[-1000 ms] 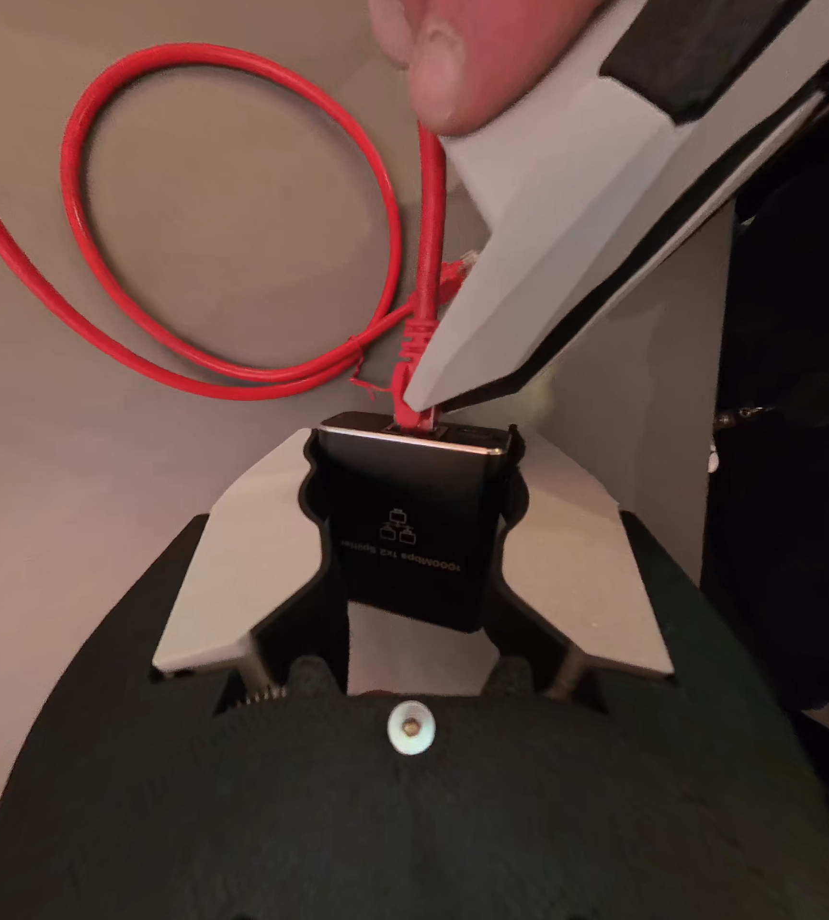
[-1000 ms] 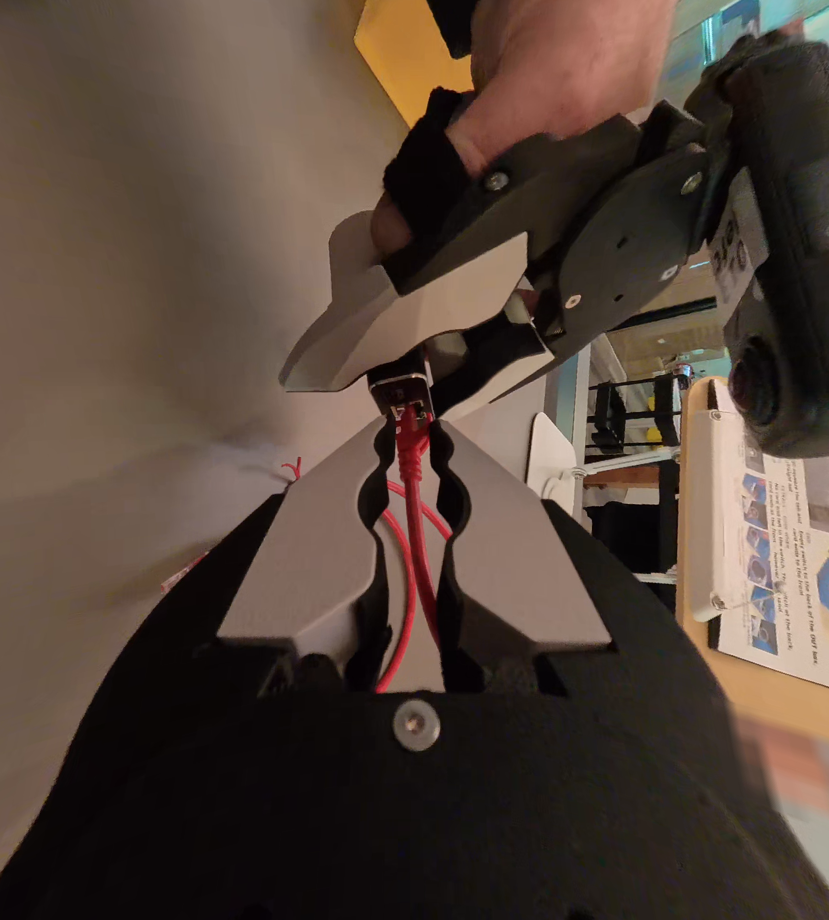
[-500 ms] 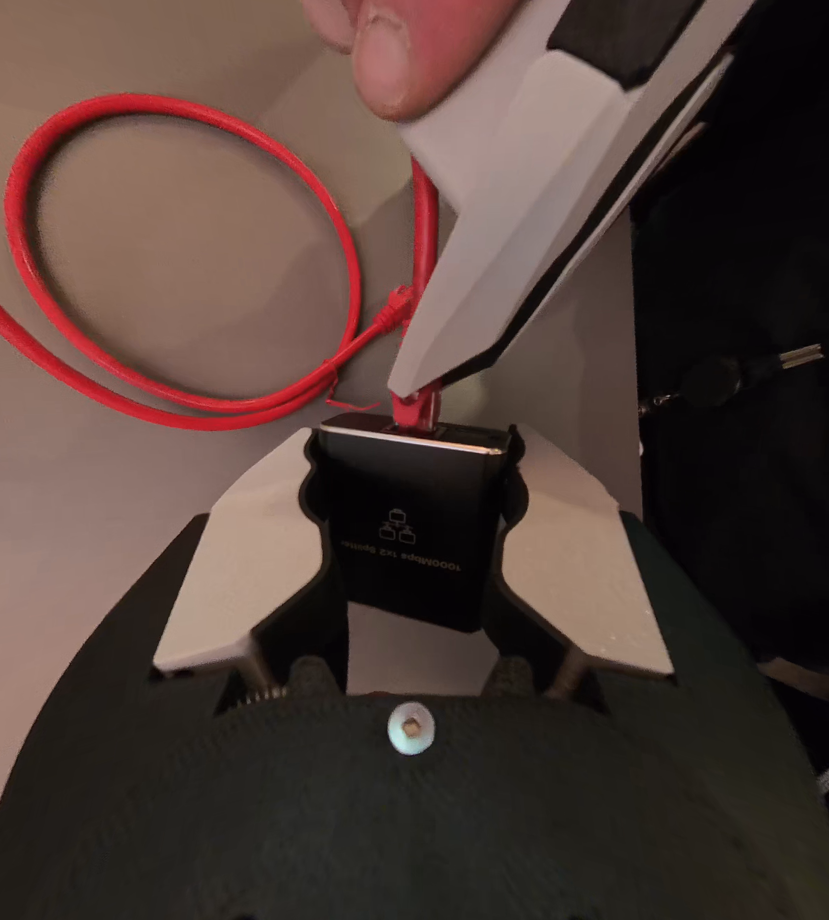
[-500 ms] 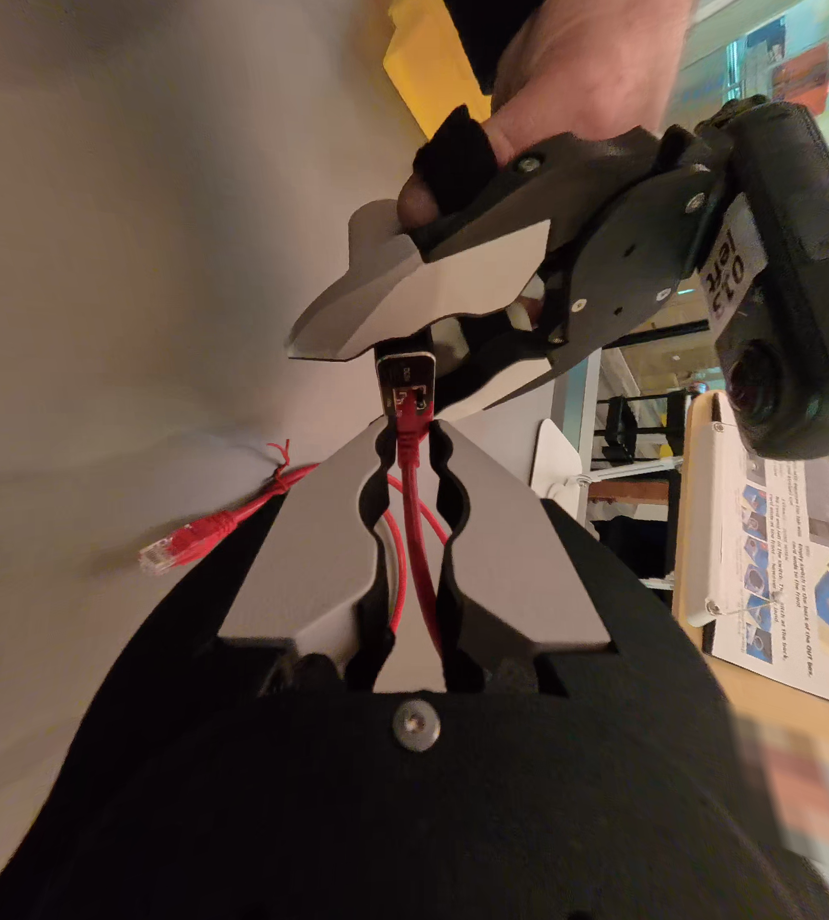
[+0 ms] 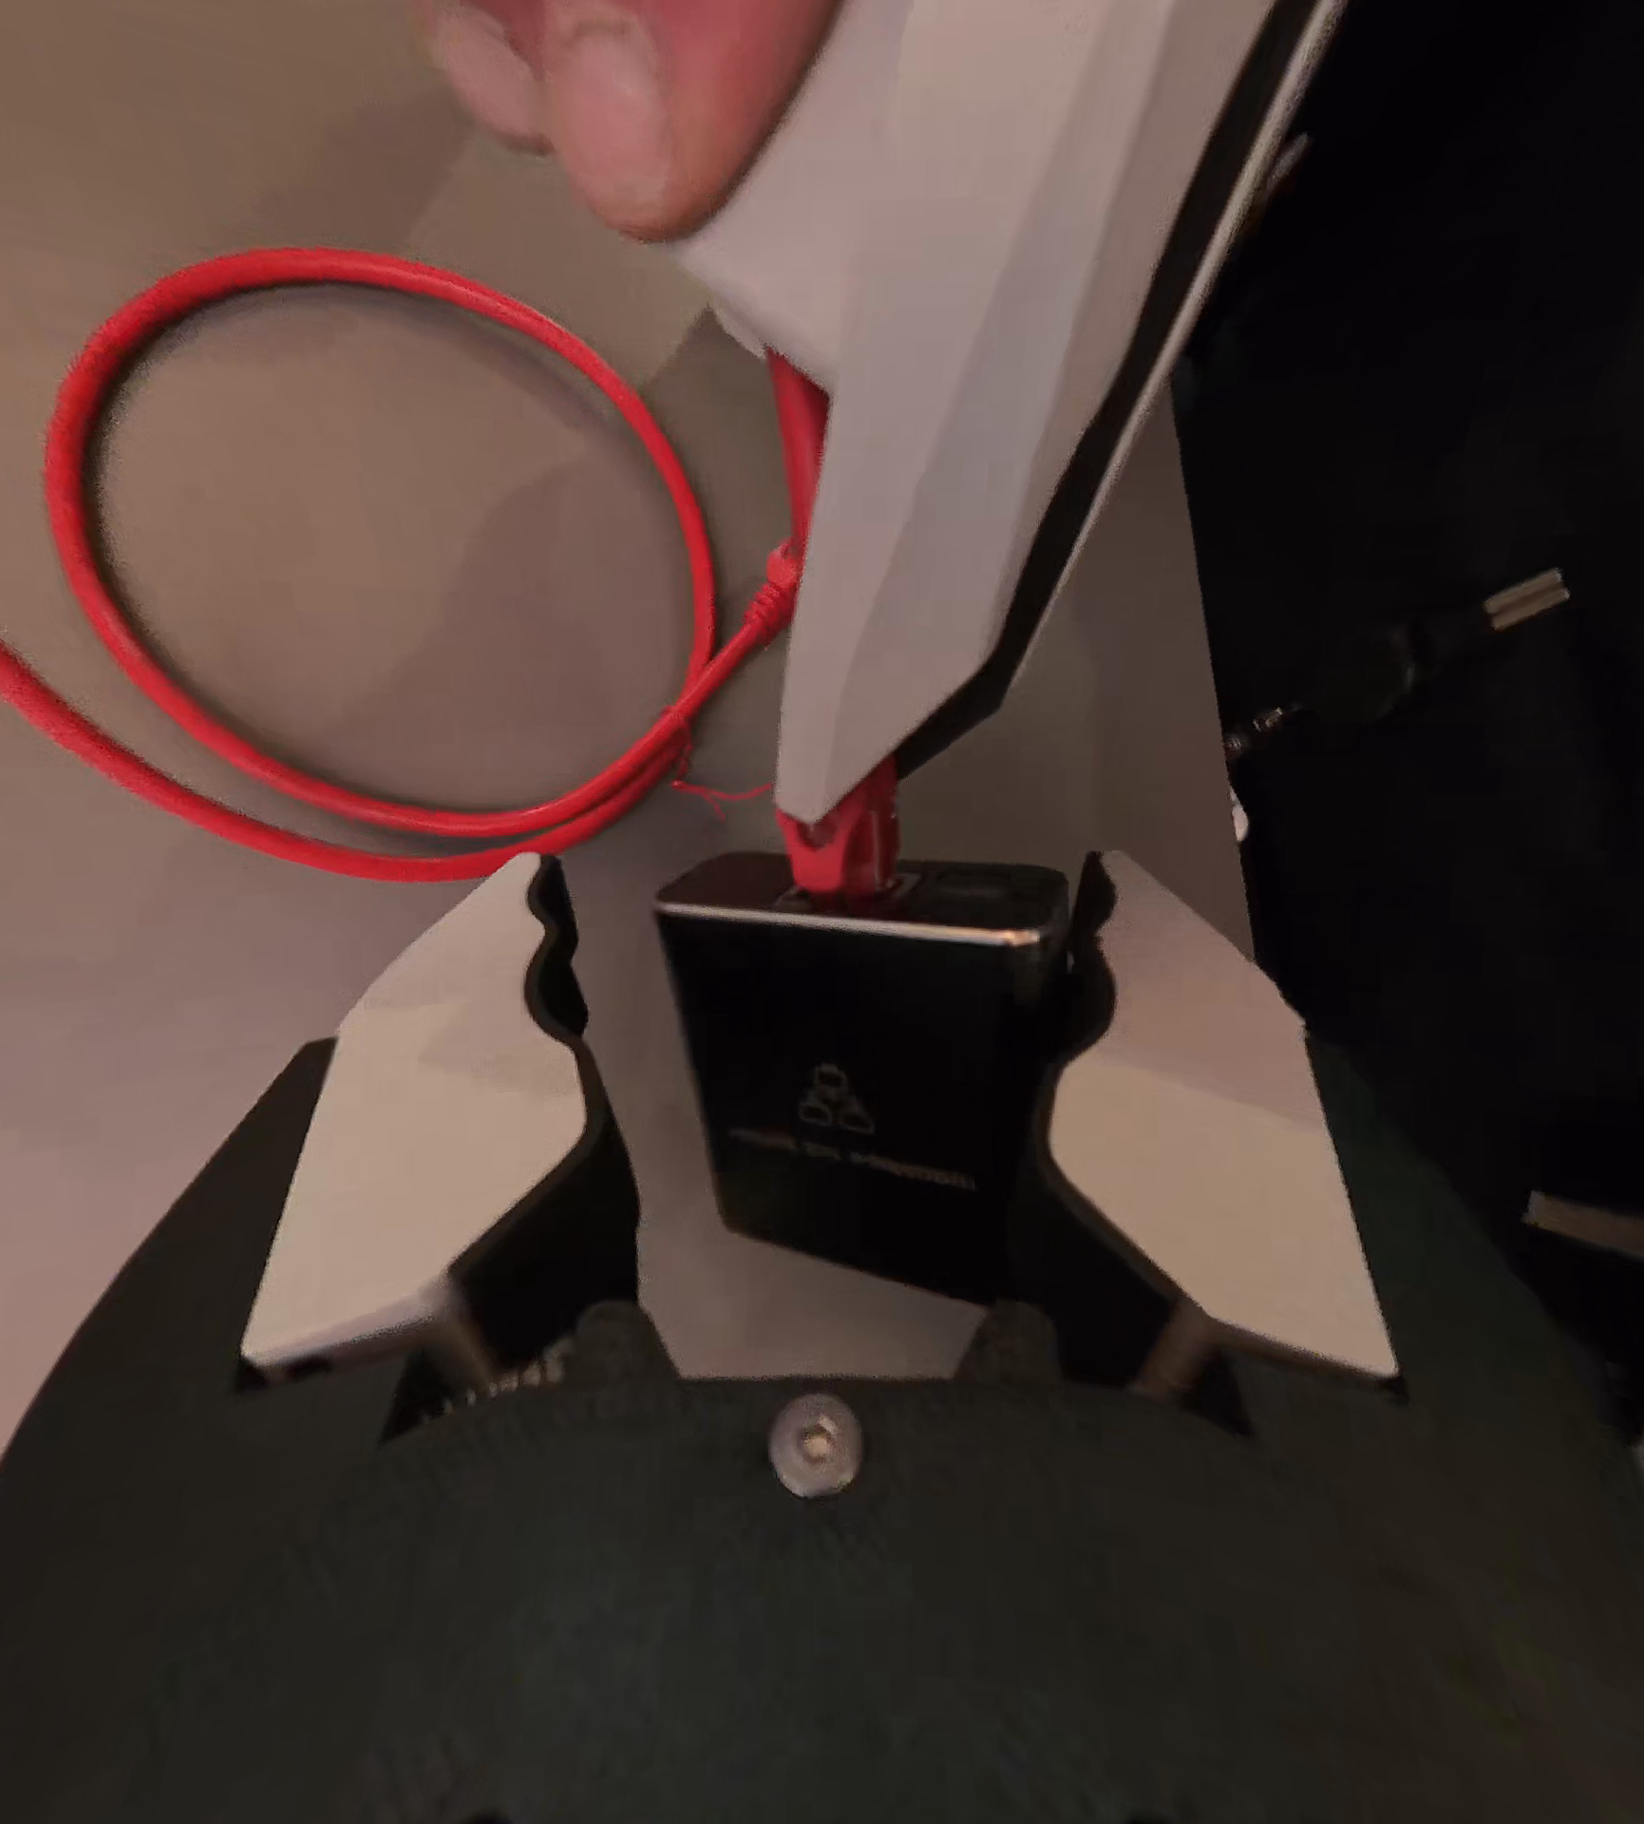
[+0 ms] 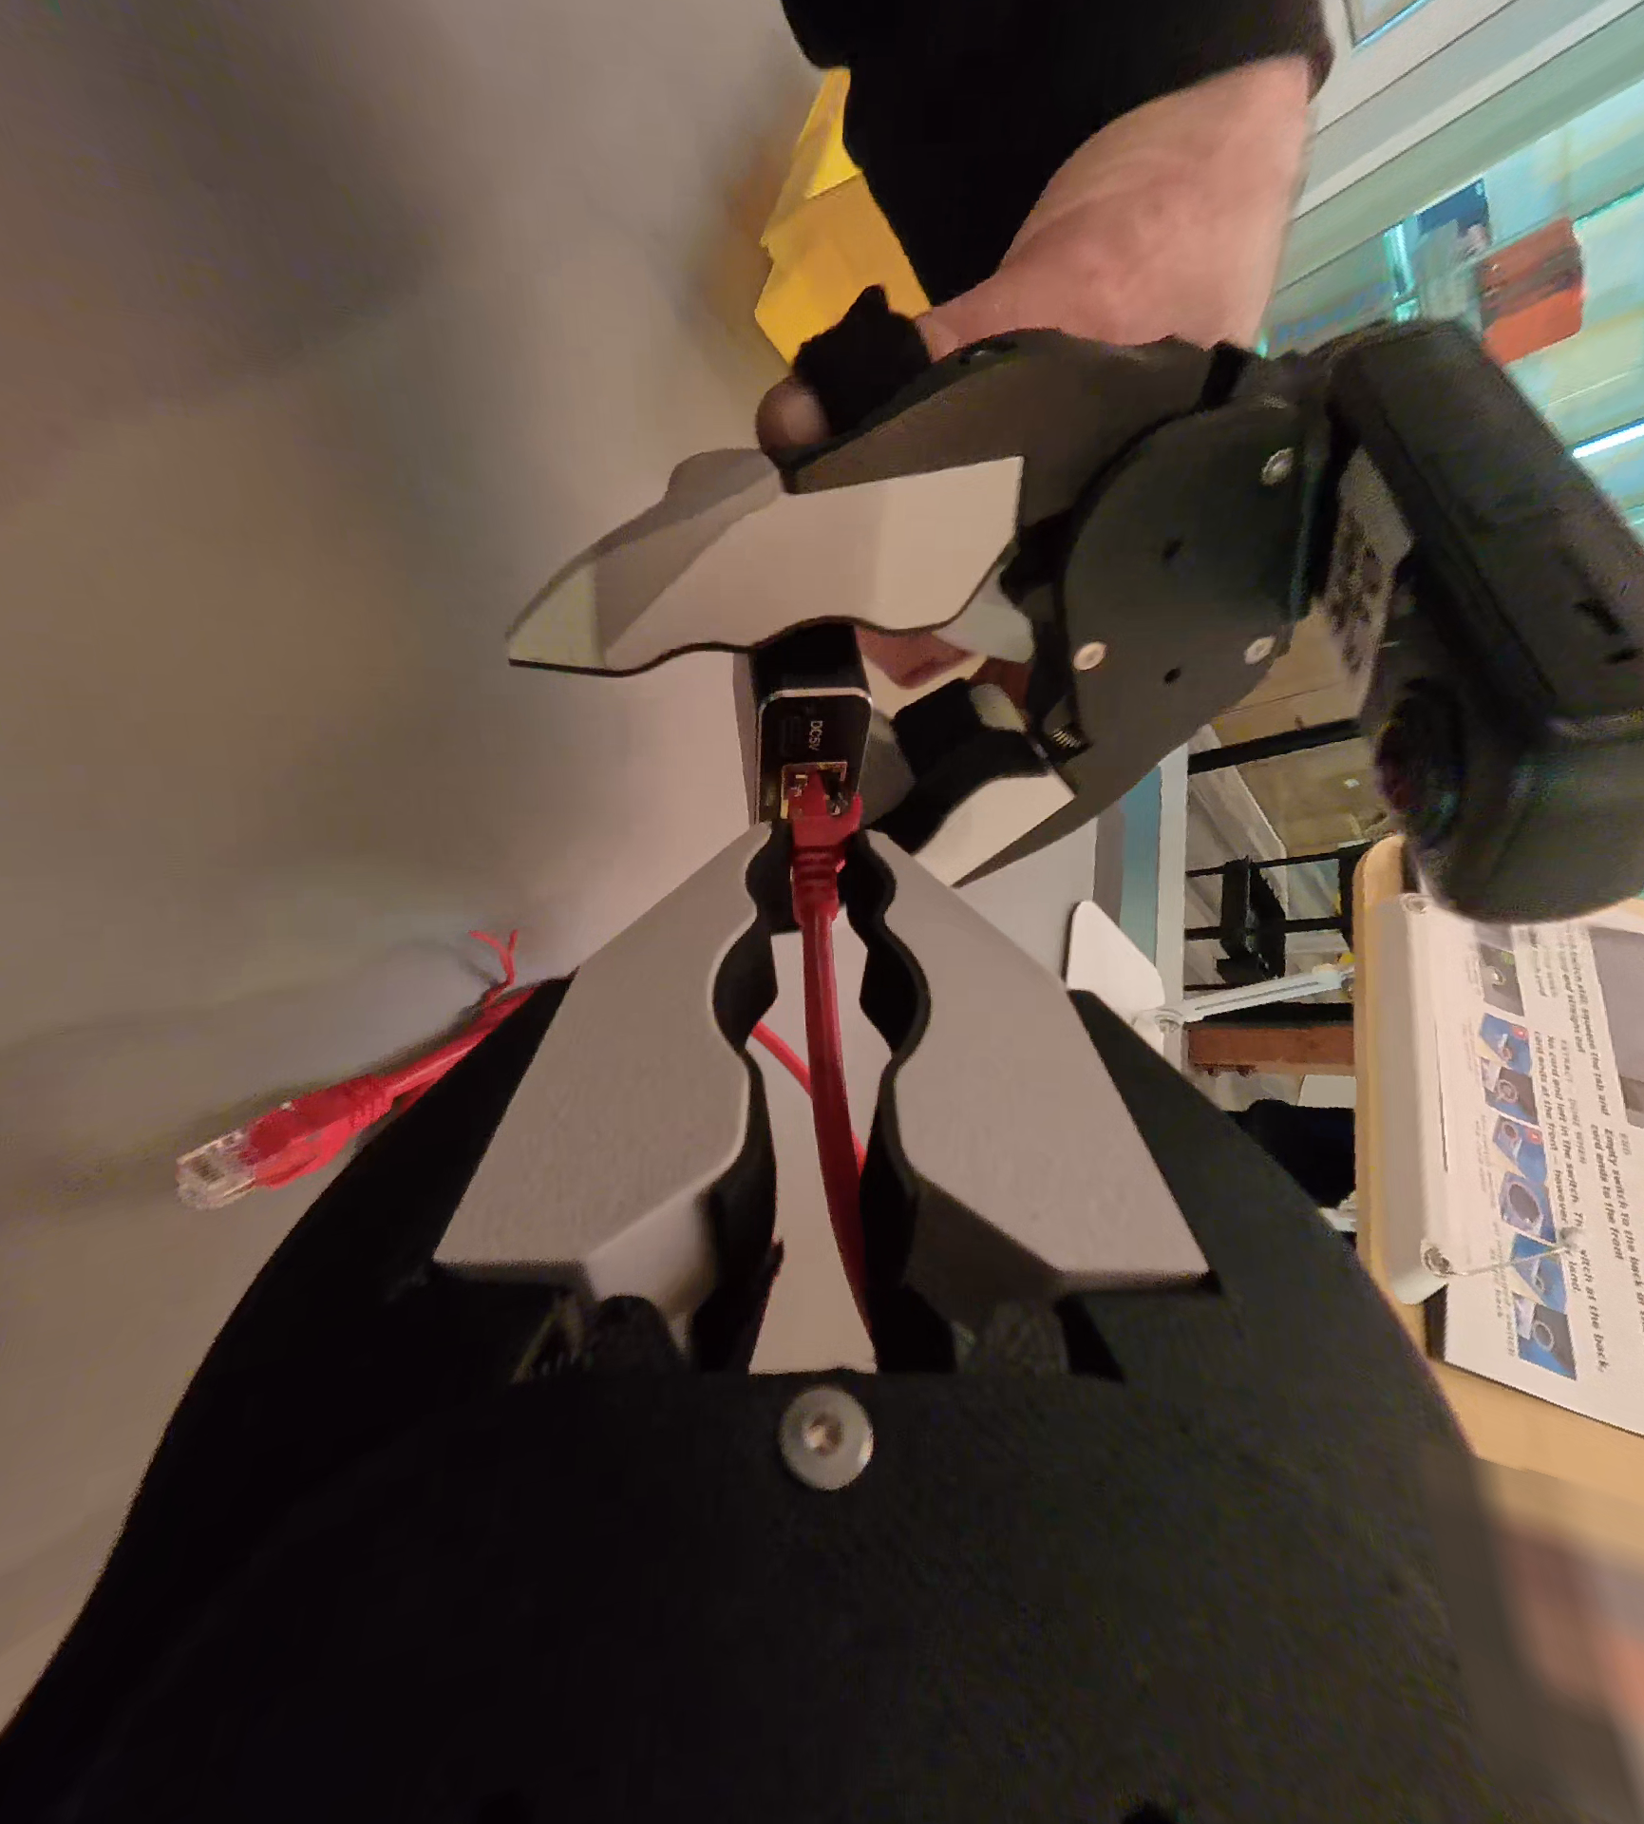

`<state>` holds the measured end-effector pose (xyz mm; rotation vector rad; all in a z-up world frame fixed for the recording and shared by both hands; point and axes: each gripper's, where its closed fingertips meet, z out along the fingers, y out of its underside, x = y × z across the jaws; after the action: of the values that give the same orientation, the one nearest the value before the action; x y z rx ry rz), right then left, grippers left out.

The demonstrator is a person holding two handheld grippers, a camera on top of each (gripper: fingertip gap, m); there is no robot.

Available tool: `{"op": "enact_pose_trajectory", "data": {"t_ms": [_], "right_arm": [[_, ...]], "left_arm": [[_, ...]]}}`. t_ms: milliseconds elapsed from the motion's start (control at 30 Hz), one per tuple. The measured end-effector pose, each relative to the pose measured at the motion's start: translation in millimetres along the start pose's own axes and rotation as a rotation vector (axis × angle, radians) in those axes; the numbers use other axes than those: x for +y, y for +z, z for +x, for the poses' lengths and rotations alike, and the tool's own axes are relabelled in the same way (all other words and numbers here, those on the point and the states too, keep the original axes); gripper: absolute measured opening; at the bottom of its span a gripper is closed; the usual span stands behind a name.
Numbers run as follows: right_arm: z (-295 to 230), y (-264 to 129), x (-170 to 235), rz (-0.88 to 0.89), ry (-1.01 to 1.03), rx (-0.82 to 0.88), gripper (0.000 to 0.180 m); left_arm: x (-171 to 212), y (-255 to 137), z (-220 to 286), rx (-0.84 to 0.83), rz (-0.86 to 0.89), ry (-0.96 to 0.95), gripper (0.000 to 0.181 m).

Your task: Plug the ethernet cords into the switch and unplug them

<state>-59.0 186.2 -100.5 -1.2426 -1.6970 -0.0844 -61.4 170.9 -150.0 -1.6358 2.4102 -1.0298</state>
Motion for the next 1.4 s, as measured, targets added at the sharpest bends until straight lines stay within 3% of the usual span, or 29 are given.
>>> {"op": "enact_pose_trajectory", "data": {"t_ms": [33,233,533,767,967,1400], "right_arm": [[1,-1,-2,0.005,-0.006,0.004,0.009],[-2,0,-6,0.009,-0.031,0.008,0.009],[3,0,0,0.005,-0.025,0.044,0.01],[6,-10,8,-0.028,0.049,-0.01,0.028],[12,-8,6,-0.033,0.011,-0.016,0.015],[24,-9,11,-0.065,-0.008,-0.001,0.022]], "left_arm": [[2,2,4,0.024,-0.019,0.015,0.093],[7,6,18,0.133,-0.088,0.054,0.084],[5,2,10,0.118,-0.127,0.028,0.081],[2,-3,6,0.148,-0.157,-0.07,0.081],[-2,-9,3,0.171,-0.21,-0.145,0.081],[-12,-17,5,0.186,-0.267,-0.185,0.08]]}}
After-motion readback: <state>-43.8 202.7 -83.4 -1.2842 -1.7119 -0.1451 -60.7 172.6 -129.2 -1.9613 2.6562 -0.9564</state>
